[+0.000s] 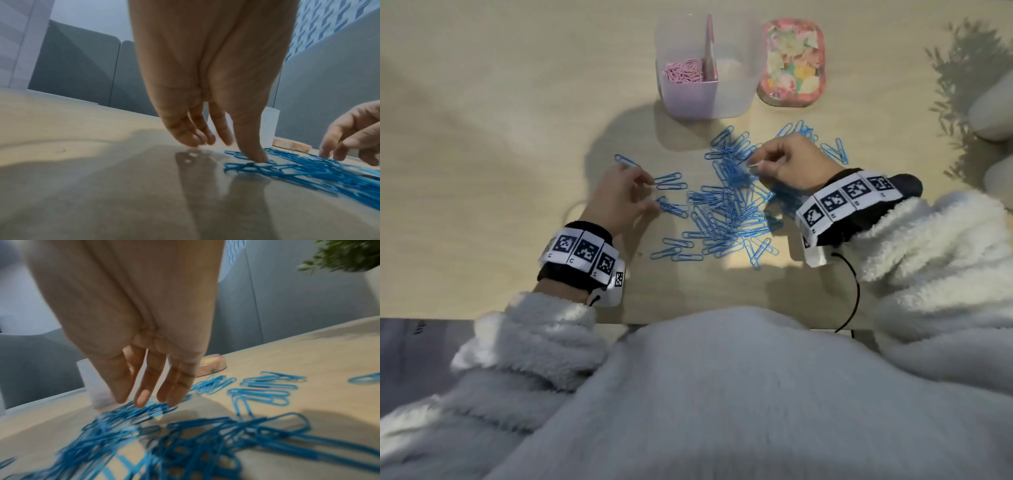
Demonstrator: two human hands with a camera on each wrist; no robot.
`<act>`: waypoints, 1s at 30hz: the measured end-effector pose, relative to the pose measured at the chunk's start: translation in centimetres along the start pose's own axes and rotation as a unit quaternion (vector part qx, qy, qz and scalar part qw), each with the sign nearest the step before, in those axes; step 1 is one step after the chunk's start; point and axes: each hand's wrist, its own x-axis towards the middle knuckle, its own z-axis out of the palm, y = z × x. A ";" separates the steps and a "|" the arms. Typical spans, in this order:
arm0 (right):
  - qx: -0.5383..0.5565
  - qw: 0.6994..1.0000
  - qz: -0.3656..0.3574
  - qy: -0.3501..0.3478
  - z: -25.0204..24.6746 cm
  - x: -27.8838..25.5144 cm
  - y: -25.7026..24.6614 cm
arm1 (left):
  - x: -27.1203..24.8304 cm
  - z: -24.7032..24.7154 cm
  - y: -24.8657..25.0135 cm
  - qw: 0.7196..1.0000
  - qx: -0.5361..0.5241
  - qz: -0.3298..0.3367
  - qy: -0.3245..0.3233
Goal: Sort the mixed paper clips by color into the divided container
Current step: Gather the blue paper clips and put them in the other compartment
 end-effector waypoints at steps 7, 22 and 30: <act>-0.195 0.937 0.139 0.253 -3.5 1.8 1.8 | 0.7 -1.5 -0.3 0.992 0.123 0.015 -0.023; -0.185 0.978 -0.055 0.076 1.6 2.0 -2.9 | 2.1 0.5 2.7 0.986 0.143 0.066 -0.059; -0.316 0.936 -0.140 -0.070 4.8 0.3 -4.1 | 2.4 2.2 4.6 0.986 0.121 0.093 -0.067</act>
